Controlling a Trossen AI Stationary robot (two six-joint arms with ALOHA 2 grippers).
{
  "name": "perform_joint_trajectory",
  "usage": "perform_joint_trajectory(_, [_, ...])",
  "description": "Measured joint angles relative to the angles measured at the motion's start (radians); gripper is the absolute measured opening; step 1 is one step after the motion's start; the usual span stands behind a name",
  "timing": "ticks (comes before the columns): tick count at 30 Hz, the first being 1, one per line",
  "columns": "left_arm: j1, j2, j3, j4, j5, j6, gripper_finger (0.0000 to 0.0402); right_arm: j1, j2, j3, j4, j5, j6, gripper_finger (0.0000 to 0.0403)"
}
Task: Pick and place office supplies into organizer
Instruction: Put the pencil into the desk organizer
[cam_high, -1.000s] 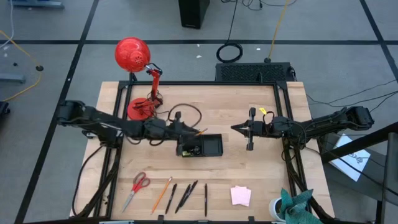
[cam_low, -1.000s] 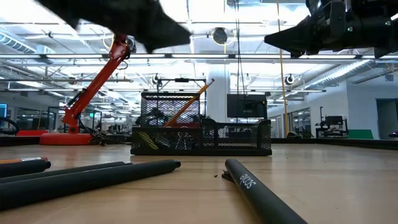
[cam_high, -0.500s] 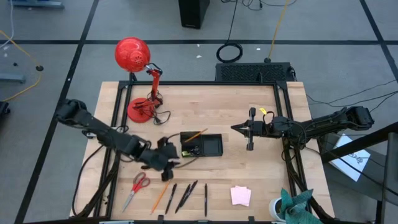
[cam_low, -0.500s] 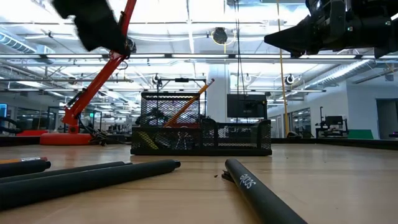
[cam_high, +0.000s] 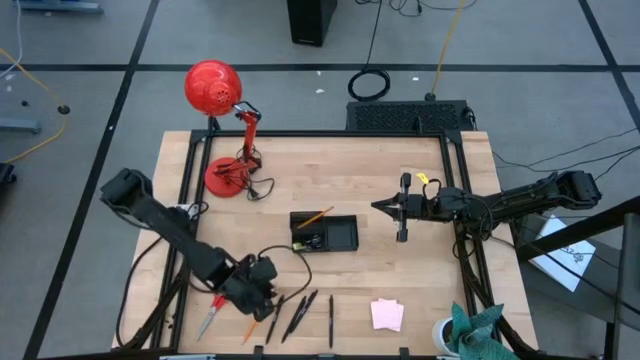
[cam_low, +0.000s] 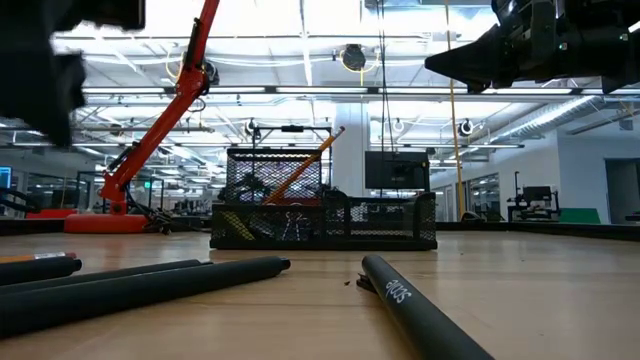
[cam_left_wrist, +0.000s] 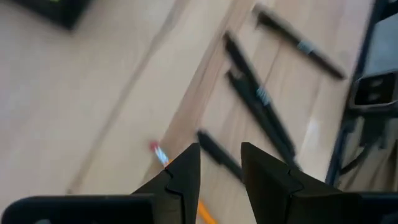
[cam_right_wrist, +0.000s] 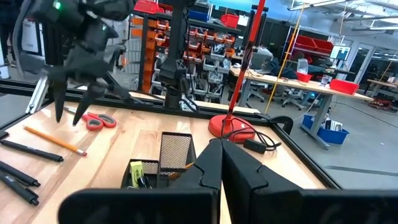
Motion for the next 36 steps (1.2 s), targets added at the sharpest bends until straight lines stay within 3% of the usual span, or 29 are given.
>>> perform_joint_trajectory(5, [-0.001,0.068,0.006,-0.012,0.105,-0.126,0.012,0.0,0.0,0.0,0.012,0.0,-0.034,0.0])
perform_joint_trajectory(10, [0.013,0.118,0.067,-0.15,0.168,-0.142,0.012,0.0,0.0,0.0,0.019,0.0,-0.076,0.0])
perform_joint_trajectory(23, [0.049,0.168,0.109,-0.193,0.143,-0.04,0.012,0.0,0.0,0.0,0.028,0.0,-0.044,0.0])
perform_joint_trajectory(36, [0.062,0.267,0.122,-0.191,0.189,0.001,0.012,0.0,0.0,0.0,0.001,0.0,-0.005,0.0])
